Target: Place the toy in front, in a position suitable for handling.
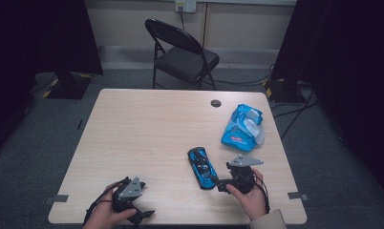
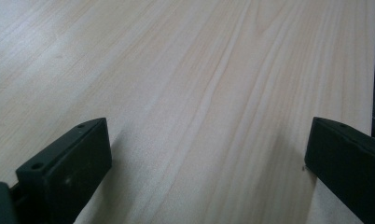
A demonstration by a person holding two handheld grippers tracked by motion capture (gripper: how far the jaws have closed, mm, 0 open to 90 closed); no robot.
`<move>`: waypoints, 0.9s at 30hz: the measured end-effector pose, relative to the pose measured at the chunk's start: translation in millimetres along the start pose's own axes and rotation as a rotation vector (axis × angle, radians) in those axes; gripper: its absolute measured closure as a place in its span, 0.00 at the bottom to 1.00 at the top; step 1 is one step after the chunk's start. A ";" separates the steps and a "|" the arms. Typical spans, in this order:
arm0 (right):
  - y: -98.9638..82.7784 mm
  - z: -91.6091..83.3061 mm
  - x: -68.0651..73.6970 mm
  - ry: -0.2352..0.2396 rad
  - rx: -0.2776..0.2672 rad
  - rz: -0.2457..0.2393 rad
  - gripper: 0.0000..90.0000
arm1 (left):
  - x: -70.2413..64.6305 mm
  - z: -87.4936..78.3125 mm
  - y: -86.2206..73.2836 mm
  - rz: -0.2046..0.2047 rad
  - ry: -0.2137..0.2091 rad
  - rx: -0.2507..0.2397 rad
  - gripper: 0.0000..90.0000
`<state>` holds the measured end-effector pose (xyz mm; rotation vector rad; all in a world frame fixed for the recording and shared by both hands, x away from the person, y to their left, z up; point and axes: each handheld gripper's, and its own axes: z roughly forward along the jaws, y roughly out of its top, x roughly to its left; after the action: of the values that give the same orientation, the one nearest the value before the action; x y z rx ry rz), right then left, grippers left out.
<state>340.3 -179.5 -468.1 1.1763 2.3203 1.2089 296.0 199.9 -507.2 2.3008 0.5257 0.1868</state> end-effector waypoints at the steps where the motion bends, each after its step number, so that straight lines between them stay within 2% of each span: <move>1: 0.0 0.0 0.0 0.000 0.000 0.000 0.18 | 0.0 0.0 0.0 0.000 0.000 0.000 0.00; 5: 0.6 6.2 2.6 0.003 -0.001 0.011 0.18 | -0.1 -0.1 0.0 0.000 0.002 0.001 0.00; 16: 8.1 32.6 17.6 -0.026 -0.004 0.003 0.18 | -0.1 0.0 0.0 0.000 0.000 0.000 0.00; 25: 13.4 51.1 19.5 -0.032 0.014 0.036 0.18 | 0.0 0.0 0.0 0.000 0.000 0.001 0.00; 27: 13.9 52.0 20.1 -0.039 0.018 0.029 0.18 | 0.0 0.0 0.0 0.000 0.000 0.001 0.00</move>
<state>364.0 -130.6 -486.8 1.2326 2.2981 1.1667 295.9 199.8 -507.2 2.3015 0.5258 0.1865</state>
